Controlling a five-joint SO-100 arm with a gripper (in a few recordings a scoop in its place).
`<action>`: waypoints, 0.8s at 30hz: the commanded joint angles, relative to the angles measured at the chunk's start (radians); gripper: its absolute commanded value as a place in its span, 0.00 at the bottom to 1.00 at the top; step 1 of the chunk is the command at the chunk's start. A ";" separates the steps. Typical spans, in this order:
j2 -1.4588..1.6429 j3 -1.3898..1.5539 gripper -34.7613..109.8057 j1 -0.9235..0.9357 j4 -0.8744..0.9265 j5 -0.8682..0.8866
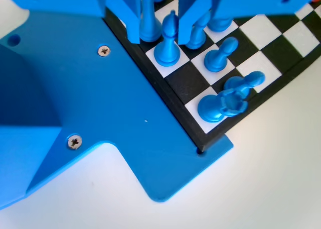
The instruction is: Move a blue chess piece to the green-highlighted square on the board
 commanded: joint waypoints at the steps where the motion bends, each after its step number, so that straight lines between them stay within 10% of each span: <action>1: 0.000 -0.006 0.33 0.018 0.009 -0.012; 24: -0.025 0.012 0.25 0.035 -0.058 -0.060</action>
